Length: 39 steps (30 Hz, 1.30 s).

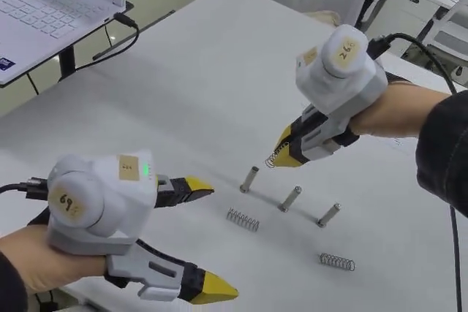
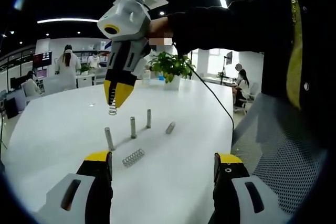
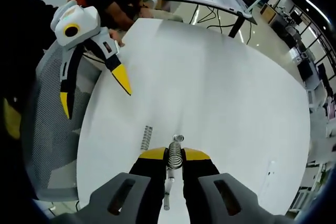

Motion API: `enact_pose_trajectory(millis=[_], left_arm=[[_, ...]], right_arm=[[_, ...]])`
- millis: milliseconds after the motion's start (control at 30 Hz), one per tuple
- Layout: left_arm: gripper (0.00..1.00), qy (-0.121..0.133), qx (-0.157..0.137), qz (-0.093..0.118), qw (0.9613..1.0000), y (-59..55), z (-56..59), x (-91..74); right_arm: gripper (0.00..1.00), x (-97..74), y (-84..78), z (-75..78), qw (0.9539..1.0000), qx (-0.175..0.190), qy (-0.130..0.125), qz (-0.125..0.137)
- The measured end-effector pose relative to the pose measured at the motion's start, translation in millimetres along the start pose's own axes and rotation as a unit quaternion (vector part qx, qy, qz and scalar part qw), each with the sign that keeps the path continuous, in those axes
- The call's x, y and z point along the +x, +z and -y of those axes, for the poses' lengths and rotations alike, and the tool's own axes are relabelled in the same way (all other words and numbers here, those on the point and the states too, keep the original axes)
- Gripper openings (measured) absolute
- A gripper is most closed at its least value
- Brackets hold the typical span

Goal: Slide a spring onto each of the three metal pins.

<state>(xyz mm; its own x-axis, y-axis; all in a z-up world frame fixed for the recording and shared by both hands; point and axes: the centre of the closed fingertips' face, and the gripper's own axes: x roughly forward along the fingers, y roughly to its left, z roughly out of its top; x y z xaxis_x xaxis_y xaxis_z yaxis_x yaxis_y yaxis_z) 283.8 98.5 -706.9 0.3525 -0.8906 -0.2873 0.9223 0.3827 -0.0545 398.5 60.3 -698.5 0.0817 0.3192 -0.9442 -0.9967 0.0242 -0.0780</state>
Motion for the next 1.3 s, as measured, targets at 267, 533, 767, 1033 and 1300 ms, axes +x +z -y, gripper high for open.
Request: enact_pose_trajectory(millis=[267,533,767,1033,1300], left_arm=[[0.75,0.025,0.036,-0.018,0.9989,-4.5,-10.3,-6.1],[0.75,0.039,0.057,-0.024,0.9973,-5.1,-17.2,-10.1],[0.74,0.045,0.069,-0.033,0.9961,-6.8,-20.9,-11.6],[0.72,0.043,0.069,-0.030,0.9963,-3.3,-19.6,-9.7],[0.72,0.042,0.067,-0.029,0.9964,-3.6,-19.4,-10.0]], right_arm=[[0.08,16.6,3.4,1.8,0.9999,-0.006,0.009,-0.011],[0.08,27.8,3.7,4.0,0.9995,-0.008,0.020,-0.021],[0.08,30.1,1.5,6.9,0.9991,-0.012,0.026,-0.031],[0.08,29.1,-0.8,6.6,0.9986,-0.016,0.028,-0.042],[0.08,36.8,-2.8,5.5,0.9981,-0.014,0.034,-0.050]])
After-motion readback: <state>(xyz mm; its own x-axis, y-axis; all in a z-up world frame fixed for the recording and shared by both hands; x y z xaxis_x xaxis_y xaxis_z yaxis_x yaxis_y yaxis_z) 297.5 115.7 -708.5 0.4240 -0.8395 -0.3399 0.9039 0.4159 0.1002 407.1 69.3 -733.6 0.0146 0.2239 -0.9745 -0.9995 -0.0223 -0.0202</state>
